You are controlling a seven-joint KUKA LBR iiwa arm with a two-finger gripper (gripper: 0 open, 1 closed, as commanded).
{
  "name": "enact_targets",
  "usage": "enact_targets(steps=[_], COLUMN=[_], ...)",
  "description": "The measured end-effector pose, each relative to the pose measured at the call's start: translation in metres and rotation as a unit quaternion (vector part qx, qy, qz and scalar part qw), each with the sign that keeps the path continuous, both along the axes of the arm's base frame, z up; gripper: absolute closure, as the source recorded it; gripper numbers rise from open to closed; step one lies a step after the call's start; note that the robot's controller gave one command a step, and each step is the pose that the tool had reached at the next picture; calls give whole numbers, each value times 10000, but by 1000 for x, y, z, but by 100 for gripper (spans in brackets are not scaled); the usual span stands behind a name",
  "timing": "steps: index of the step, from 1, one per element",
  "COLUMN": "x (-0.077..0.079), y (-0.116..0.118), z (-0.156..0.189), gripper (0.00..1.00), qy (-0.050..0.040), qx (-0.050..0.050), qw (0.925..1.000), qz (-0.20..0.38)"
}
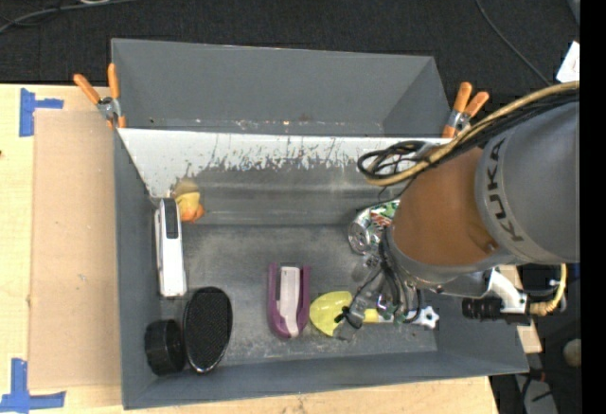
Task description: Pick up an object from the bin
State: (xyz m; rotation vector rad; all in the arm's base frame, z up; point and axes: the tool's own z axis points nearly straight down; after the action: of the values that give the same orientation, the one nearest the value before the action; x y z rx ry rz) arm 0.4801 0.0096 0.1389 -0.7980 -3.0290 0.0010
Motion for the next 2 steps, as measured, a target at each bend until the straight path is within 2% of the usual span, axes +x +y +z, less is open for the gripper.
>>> enact_targets(steps=[2], x=[6], y=[0], z=[70], gripper=[0], qy=[-20], qx=[11], qw=[9995], qz=[315])
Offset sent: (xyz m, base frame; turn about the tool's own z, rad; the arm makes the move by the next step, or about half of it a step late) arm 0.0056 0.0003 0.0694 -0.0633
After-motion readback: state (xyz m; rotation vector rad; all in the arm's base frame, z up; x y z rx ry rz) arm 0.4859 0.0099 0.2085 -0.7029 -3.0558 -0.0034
